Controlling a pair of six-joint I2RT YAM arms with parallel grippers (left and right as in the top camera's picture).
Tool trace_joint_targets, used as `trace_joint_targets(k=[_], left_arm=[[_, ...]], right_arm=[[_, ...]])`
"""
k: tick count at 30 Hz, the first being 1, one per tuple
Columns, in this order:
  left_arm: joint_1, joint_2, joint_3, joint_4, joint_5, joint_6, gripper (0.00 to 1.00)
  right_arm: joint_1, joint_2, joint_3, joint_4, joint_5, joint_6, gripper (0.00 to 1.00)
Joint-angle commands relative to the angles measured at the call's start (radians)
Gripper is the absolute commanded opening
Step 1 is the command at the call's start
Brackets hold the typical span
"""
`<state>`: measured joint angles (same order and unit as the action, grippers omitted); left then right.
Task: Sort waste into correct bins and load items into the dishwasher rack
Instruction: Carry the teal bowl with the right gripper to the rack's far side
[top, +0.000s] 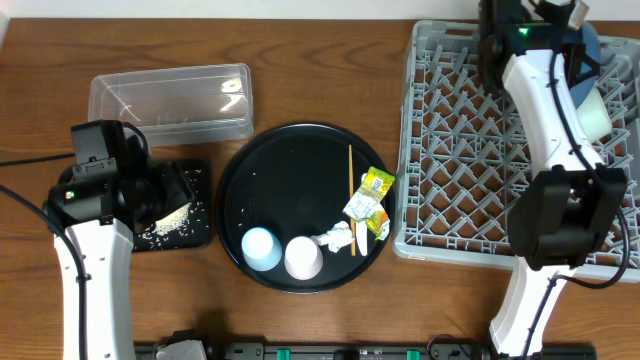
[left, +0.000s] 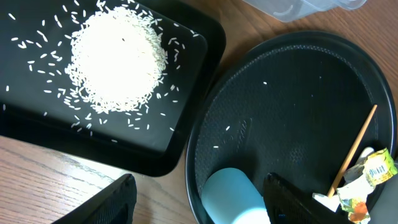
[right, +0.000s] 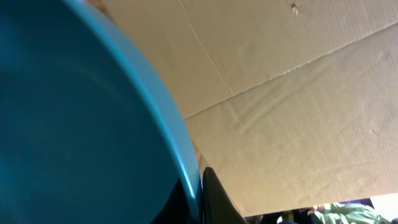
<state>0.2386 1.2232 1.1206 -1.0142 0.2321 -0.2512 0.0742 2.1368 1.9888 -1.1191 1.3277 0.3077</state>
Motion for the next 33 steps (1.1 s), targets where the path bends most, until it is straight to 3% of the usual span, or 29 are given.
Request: trace_joint_targets(k=[1,5,7,8,11,14,20,33], left_arm=[[0.002,0.0,0.007,-0.003,-0.005,0.002,0.67],[0.002,0.0,0.007,-0.003,-0.005,0.002,0.67],[0.002,0.0,0.007,-0.003,-0.005,0.002,0.67],[0.002,0.0,0.007,-0.003,-0.005,0.002,0.67],[0.002,0.0,0.007,-0.002,-0.005,0.002,0.67],[0.002,0.0,0.007,-0.003,-0.005,0.002,0.67],[0.002,0.0,0.007,-0.003,-0.005,0.002,0.67],[0.002,0.0,0.007,-0.007,-0.005,0.002,0.67]], right_arm=[[0.023,0.035,0.011,-0.008,-0.057,0.018,0.01],[0.04,0.036,0.011,-0.015,-0.109,0.018,0.02],[0.046,0.036,0.011,-0.024,-0.146,0.018,0.08],[0.05,0.036,0.011,-0.034,-0.178,0.018,0.18],[0.062,0.036,0.011,-0.085,-0.336,0.018,0.67],[0.066,0.036,0.011,-0.124,-0.555,0.018,0.97],[0.07,0.011,0.011,-0.146,-0.803,0.017,0.99],[0.09,-0.233,0.011,-0.172,-0.879,-0.035,0.99]])
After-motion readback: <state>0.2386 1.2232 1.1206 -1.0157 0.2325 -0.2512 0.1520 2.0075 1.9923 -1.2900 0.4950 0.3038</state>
